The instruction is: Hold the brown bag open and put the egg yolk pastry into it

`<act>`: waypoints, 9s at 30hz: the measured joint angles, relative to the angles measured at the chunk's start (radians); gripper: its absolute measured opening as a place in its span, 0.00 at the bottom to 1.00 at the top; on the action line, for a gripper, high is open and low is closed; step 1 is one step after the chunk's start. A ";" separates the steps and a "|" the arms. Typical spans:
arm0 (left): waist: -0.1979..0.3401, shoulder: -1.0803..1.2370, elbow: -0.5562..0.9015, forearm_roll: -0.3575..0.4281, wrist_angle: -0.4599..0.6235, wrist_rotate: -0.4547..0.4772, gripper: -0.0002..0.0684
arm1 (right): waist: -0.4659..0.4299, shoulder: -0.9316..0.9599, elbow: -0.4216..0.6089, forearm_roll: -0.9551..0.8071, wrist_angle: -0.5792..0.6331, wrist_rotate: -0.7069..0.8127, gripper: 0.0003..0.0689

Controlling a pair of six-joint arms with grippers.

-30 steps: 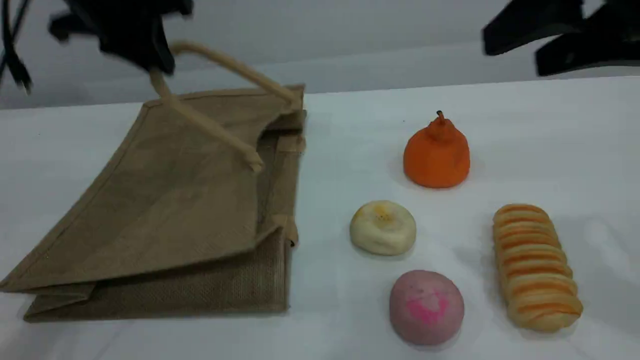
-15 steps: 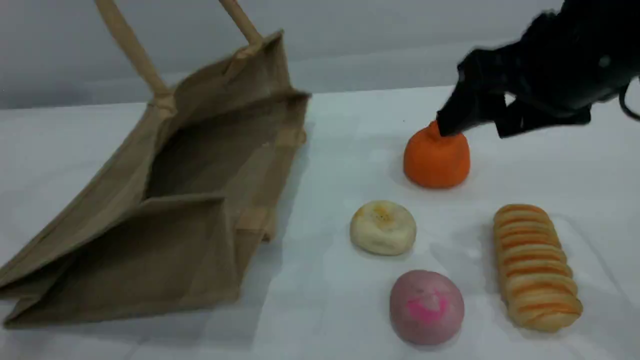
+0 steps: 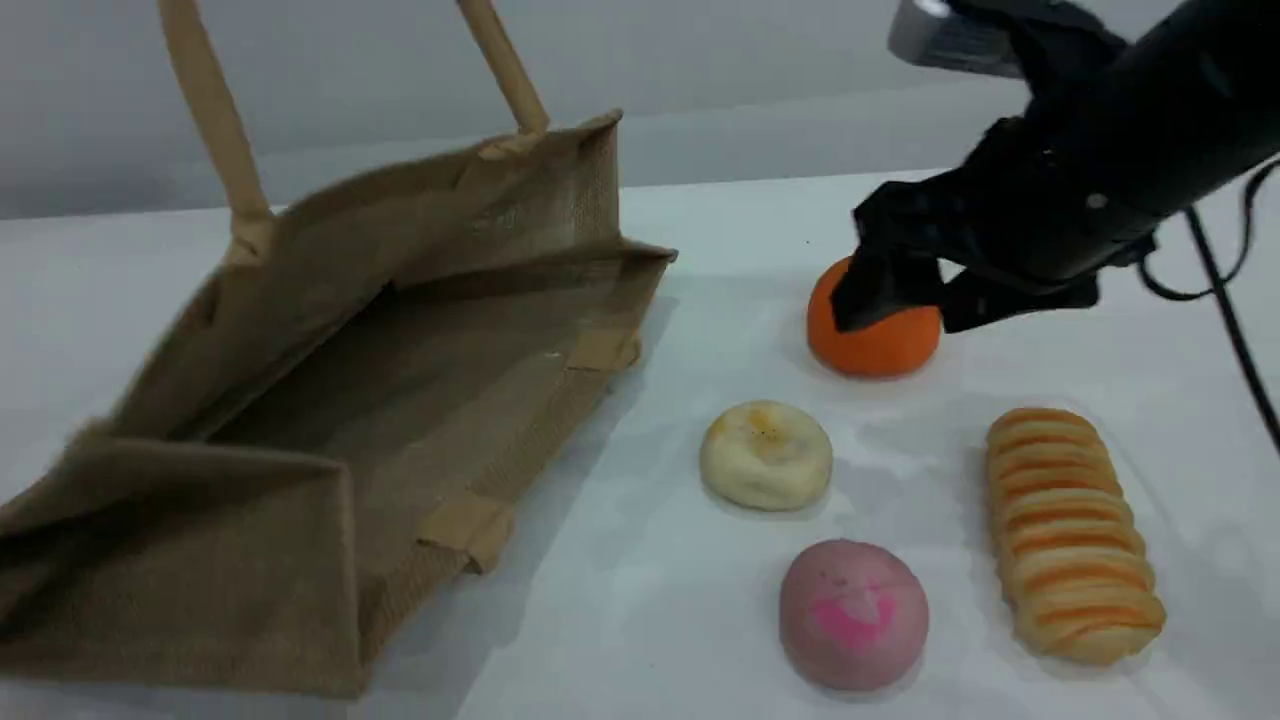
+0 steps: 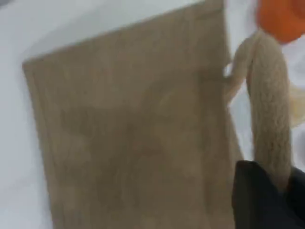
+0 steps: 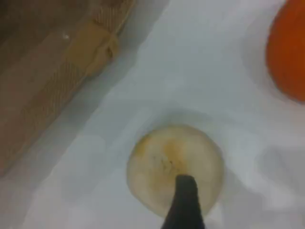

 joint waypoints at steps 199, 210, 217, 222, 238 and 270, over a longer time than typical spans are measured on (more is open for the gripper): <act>0.074 -0.057 0.229 -0.164 -0.175 0.100 0.13 | 0.147 -0.699 -0.448 -1.065 0.734 0.897 0.75; -0.039 -0.053 0.492 -0.158 -0.513 0.122 0.17 | 0.147 -0.931 -0.448 -1.272 0.933 1.110 0.75; -0.046 -0.030 0.498 -0.151 -0.525 0.124 0.51 | 0.147 -1.025 -0.428 -1.329 0.956 1.197 0.75; -0.046 -0.022 0.498 -0.111 -0.502 0.124 0.77 | 0.147 -1.082 -0.362 -1.337 0.955 1.226 0.75; -0.046 -0.244 0.498 -0.088 -0.196 0.119 0.81 | 0.147 -1.276 0.130 -1.425 0.950 1.217 0.75; -0.048 -1.286 1.085 -0.104 -0.176 0.046 0.81 | 0.147 -1.828 0.399 -1.345 0.798 1.217 0.75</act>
